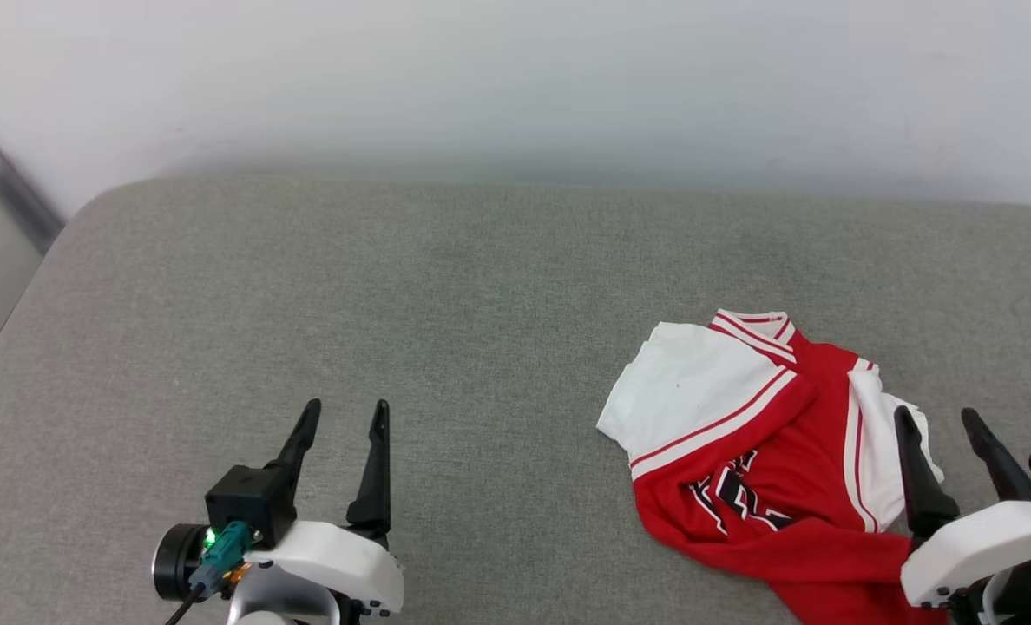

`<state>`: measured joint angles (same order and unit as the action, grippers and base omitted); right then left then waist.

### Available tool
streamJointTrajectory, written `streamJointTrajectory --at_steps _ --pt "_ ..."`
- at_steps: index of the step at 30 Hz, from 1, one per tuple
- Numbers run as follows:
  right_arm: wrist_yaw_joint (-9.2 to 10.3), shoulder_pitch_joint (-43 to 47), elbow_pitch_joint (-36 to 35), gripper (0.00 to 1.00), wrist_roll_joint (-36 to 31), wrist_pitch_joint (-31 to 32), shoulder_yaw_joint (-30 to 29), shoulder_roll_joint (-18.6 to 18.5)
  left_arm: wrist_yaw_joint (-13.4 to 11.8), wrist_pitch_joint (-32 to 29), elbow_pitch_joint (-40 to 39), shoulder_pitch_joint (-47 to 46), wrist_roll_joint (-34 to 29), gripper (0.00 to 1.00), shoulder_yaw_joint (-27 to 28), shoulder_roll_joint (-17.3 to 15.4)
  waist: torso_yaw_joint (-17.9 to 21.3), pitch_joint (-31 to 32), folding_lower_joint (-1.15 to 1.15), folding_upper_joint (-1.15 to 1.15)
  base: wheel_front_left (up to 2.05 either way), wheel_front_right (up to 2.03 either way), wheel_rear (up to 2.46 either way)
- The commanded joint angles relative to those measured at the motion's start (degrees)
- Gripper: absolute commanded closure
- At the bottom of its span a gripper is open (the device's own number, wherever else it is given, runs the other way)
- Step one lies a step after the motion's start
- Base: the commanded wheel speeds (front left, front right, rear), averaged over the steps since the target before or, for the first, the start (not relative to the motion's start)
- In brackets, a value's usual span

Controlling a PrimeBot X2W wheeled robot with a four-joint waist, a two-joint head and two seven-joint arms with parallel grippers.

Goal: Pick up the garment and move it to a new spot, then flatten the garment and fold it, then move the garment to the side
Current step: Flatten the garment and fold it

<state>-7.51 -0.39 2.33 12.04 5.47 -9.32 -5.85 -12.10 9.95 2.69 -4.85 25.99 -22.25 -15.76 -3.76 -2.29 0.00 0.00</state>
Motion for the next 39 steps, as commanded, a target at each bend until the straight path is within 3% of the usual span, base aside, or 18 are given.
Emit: streamJointTrajectory --at_steps 1,10,14,21,30,39 --pt "0.04 1.23 -1.29 0.0 0.01 -0.77 0.53 0.37 -0.1 -0.17 -0.29 0.66 0.14 0.0 0.12 -0.33 0.01 0.32 0.0 0.0 0.0 0.0 0.0" --pt "0.04 5.67 -10.92 0.0 -1.78 -2.28 4.39 2.39 -0.35 -1.71 -0.85 -1.62 -0.14 0.0 0.67 -1.98 1.54 0.23 0.0 0.0 0.0 0.0 0.0" --pt "0.04 6.09 -13.73 0.0 -1.72 -2.13 5.2 2.86 0.74 -3.21 -0.8 -4.77 0.18 0.0 0.55 -2.56 3.46 -1.05 0.0 0.0 0.0 0.0 0.0" --pt "0.04 3.63 -16.53 0.0 -1.92 -1.59 5.54 3.0 6.24 -10.31 2.51 -17.04 2.15 0.0 -2.37 -1.11 7.05 -5.86 0.0 0.0 0.0 0.0 0.0" --pt "0.04 0.47 -16.8 0.0 -1.04 -3.06 5.67 3.01 13.75 -26.03 13.97 -33.58 4.04 0.0 -10.33 4.0 10.19 -13.04 0.0 0.0 0.0 0.0 0.0" --pt "0.04 -1.2 -14.85 0.0 0.44 -4.57 6.18 3.01 16.81 -38.87 27.23 -39.74 5.1 0.0 -15.59 5.78 12.25 -16.51 0.0 0.0 0.0 0.0 0.0"
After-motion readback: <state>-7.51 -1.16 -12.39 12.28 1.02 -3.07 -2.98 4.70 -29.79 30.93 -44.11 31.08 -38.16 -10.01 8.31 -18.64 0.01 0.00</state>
